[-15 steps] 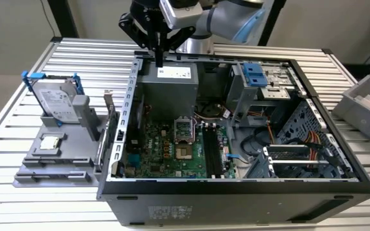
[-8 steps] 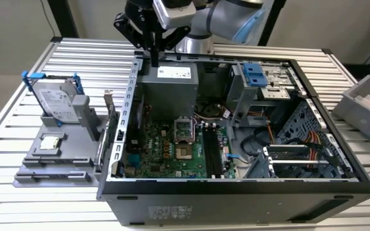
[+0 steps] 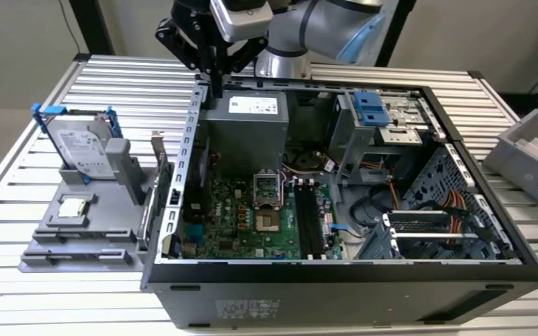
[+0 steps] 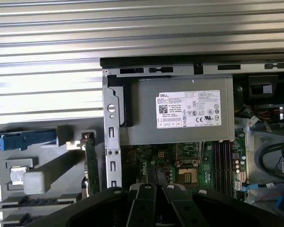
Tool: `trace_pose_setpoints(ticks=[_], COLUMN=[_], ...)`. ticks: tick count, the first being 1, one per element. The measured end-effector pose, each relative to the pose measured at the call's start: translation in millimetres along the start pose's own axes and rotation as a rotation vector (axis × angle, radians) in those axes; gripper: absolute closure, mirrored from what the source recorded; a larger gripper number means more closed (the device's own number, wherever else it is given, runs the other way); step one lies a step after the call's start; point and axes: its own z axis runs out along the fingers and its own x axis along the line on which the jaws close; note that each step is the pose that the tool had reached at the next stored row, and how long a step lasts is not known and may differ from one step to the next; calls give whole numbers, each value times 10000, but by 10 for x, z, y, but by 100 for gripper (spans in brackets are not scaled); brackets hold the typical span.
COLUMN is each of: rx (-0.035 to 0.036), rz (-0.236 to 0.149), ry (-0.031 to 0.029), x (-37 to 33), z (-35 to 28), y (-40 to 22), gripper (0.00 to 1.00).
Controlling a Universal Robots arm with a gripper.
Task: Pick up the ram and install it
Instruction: 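Reach for the ram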
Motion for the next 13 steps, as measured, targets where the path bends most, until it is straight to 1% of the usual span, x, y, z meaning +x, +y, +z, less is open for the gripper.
trace_pose_setpoints(ticks=[7, 13], rx=[0, -1], rz=[-1, 0], ry=[1, 1], x=[91, 141], z=[-2, -3], y=[-6, -10], gripper=[100, 100])
